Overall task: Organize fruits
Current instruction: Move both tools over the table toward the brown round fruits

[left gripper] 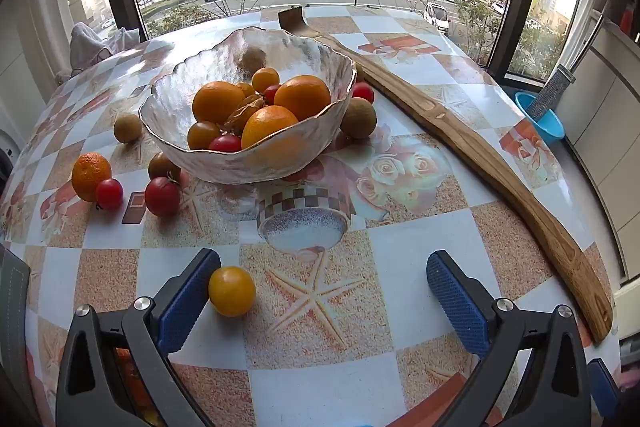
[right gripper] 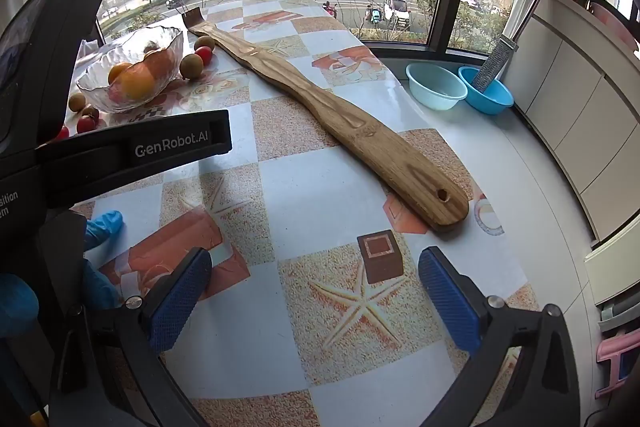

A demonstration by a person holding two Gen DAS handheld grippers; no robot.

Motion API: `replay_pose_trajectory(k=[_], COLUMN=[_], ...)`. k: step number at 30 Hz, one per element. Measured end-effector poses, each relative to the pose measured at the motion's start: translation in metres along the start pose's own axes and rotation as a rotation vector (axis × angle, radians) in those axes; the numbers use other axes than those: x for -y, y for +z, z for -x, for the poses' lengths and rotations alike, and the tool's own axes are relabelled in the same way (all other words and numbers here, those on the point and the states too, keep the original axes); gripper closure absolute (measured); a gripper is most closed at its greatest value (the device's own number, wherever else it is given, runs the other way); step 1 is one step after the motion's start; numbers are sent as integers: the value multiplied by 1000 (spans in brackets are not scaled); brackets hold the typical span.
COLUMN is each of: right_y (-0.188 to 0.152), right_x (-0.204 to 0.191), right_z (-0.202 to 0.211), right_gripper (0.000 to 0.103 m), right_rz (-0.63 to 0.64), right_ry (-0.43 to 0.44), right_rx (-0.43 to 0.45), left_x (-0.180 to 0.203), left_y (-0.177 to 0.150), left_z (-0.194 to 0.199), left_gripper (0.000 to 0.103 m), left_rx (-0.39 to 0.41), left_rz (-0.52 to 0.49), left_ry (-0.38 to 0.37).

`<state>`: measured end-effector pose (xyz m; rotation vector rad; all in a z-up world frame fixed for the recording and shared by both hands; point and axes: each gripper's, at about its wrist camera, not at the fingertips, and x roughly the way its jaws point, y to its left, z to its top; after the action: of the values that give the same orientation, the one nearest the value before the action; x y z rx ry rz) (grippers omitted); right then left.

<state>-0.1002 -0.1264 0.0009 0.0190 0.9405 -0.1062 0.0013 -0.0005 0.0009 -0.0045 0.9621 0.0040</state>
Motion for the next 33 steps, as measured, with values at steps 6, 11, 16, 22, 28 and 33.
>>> replay_pose_trajectory(k=[6, 11, 16, 22, 28, 33], right_y=[5, 18, 20, -1, -17, -10], right_x=[-1, -7, -17, -73, -85, -68], right_z=[-3, 1, 41, 84, 104, 120], right_gripper=[0, 0, 0, 0, 0, 0], right_rz=[13, 67, 22, 187, 222, 182], right_ry=[5, 65, 178, 226, 230, 264], right_rx=[-41, -256, -288, -412, -488, -469], left_x=[-22, -89, -140, -166, -174, -183], left_y=[11, 4, -30, -69, -83, -76], left_z=[51, 118, 157, 174, 186, 190], left_gripper=[0, 0, 0, 0, 0, 0], left_rx=[-26, -52, -181, -325, -422, -434], left_rz=[-34, 10, -32, -77, -105, -51], left_ry=[-3, -64, 10, 42, 9, -34])
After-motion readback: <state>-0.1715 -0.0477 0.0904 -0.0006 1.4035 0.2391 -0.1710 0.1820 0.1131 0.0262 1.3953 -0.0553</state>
